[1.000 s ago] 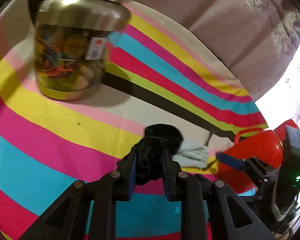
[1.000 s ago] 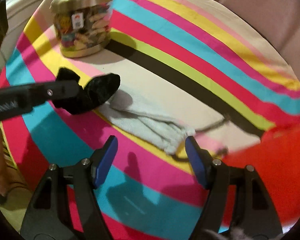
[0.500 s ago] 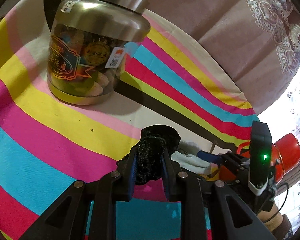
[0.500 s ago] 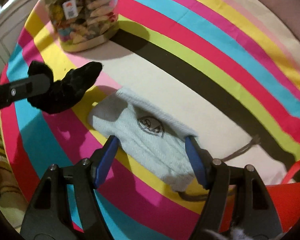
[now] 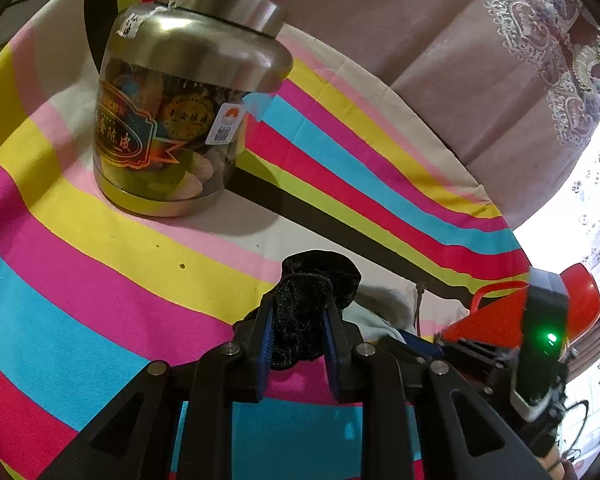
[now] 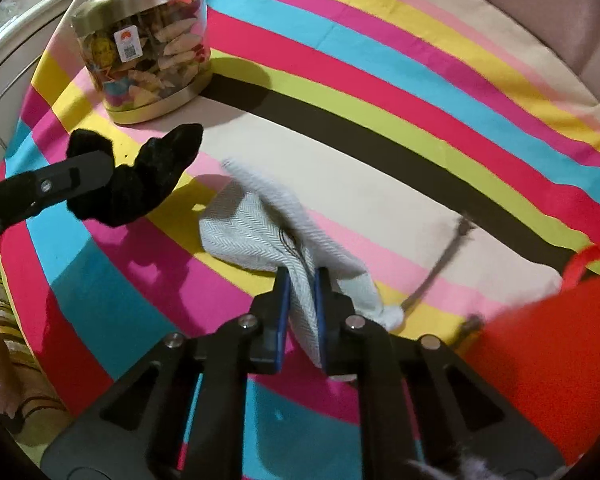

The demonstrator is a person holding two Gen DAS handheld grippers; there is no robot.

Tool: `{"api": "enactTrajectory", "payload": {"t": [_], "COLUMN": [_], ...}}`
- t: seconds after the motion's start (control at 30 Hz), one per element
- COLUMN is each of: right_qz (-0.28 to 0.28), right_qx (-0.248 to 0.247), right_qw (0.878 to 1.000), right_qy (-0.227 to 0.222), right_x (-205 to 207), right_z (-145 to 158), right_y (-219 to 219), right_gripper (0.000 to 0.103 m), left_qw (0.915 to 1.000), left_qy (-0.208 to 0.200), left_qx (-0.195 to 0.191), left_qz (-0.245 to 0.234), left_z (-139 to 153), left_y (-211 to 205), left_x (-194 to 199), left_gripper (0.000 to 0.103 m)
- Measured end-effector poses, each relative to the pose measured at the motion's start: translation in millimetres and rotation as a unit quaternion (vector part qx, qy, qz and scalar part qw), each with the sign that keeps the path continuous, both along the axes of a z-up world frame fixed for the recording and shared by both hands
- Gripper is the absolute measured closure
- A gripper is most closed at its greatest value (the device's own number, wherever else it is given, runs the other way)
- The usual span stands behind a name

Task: Organize soft objects
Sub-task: 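Carry the grey towel over the box with the right tool while the left carries the black cuff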

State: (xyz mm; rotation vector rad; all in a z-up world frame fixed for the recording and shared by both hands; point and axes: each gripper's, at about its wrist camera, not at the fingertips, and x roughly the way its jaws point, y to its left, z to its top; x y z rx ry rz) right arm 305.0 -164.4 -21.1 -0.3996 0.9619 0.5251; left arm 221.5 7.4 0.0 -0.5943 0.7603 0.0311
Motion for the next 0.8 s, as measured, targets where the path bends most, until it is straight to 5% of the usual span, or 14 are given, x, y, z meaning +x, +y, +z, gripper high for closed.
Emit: {"api": "enactTrajectory", "payload": {"t": [0.43, 0.8], "right_qz": [-0.030, -0.091], "right_qx": [0.007, 0.037], "right_qw": [0.999, 0.994], "right_qy": [-0.045, -0.058], "right_x": [-70, -133], "right_z": [49, 83], "right_y": [-21, -85], "right_gripper": [0.088, 0.088], "left_qw": [0.9991, 0.9964], "left_qy": [-0.030, -0.054], "left_qx": [0.027, 0.035], "left_qz": [-0.012, -0.054], "left_z": [23, 55], "left_y": [-15, -57], "left_x": [-20, -51], "left_gripper": [0.080, 0.080]}}
